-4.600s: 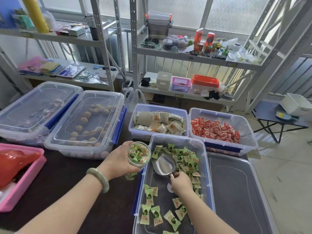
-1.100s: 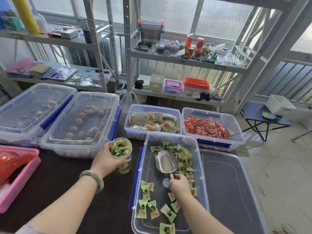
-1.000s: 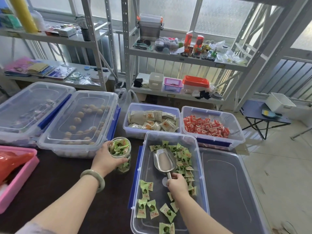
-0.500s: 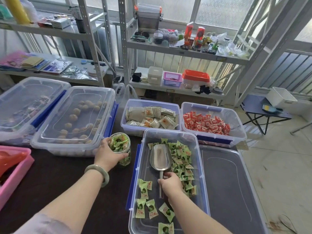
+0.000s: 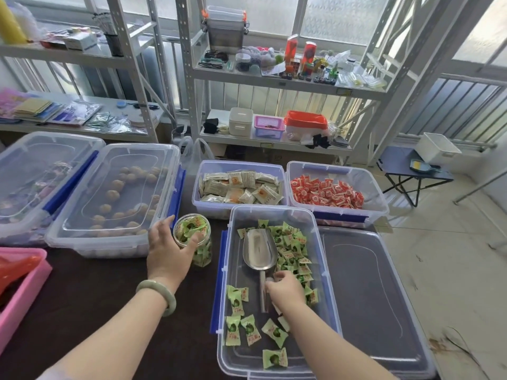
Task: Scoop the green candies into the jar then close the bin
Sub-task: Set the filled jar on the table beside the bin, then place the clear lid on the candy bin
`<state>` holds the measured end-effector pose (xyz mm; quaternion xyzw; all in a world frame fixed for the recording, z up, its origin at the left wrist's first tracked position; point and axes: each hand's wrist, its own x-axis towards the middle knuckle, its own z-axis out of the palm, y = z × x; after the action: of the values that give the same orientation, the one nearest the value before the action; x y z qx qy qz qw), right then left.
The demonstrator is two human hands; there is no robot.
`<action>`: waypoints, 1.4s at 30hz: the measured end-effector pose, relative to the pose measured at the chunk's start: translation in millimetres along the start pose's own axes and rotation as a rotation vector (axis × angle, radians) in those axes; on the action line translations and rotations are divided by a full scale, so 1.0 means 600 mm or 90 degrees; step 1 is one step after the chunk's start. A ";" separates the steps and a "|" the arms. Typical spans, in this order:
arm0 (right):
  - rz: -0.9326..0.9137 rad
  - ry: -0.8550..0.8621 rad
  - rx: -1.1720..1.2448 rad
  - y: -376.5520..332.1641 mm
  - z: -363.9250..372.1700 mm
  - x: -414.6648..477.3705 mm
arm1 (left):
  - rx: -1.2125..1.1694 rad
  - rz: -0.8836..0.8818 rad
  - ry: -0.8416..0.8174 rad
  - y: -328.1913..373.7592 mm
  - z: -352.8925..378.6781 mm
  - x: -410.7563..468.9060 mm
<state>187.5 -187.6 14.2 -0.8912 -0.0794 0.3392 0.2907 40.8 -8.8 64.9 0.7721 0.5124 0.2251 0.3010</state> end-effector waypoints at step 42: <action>-0.084 0.096 0.022 0.342 -0.420 0.144 | -0.031 -0.246 -0.427 0.333 0.456 -0.283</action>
<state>405.4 -443.2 -0.2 -0.9019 -0.1097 0.2525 0.3328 287.9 -288.7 1.3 0.6848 0.5158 -0.0888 0.5071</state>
